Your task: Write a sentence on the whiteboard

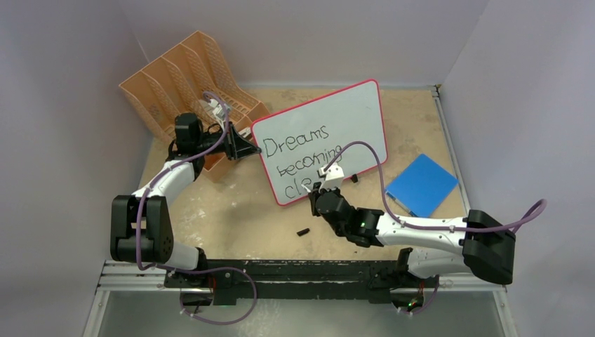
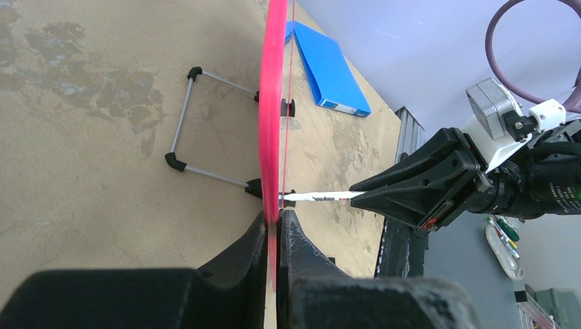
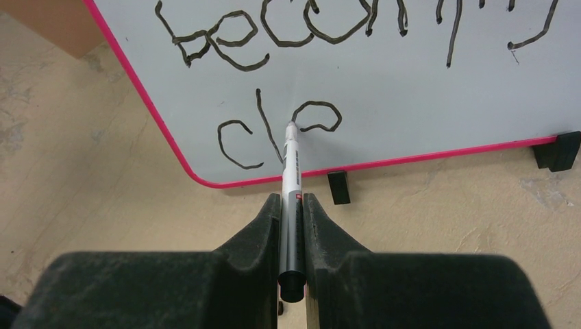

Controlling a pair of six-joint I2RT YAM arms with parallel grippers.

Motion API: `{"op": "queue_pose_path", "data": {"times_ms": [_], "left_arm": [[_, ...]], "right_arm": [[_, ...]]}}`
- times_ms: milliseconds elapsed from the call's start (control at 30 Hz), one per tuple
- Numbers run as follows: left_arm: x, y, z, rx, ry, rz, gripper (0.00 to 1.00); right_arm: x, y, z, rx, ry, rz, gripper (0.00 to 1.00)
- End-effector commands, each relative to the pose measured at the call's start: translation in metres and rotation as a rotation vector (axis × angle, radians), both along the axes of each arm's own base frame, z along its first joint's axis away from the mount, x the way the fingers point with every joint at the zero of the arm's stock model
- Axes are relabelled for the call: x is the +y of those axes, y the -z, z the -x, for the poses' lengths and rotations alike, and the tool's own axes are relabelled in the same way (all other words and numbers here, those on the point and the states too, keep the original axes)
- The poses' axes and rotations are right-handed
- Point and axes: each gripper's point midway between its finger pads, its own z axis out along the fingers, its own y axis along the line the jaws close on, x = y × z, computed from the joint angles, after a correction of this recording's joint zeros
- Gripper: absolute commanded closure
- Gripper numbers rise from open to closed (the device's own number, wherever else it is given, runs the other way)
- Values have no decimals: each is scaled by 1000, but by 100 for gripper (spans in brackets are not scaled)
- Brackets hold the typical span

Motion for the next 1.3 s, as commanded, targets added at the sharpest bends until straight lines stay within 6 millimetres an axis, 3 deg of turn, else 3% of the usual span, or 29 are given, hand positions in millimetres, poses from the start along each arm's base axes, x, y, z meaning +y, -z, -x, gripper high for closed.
{"op": "queue_pose_path", "data": {"times_ms": [0, 867, 1267], "left_arm": [[2, -17, -4, -83, 8, 2, 100], [2, -17, -4, -82, 7, 1, 100], [2, -17, -5, -83, 4, -1, 100]], "right_arm": [[4, 0, 1, 26, 8, -14, 100], [-20, 17, 1, 82, 141, 15, 100], [-27, 2, -6, 29, 201, -33, 100]]}}
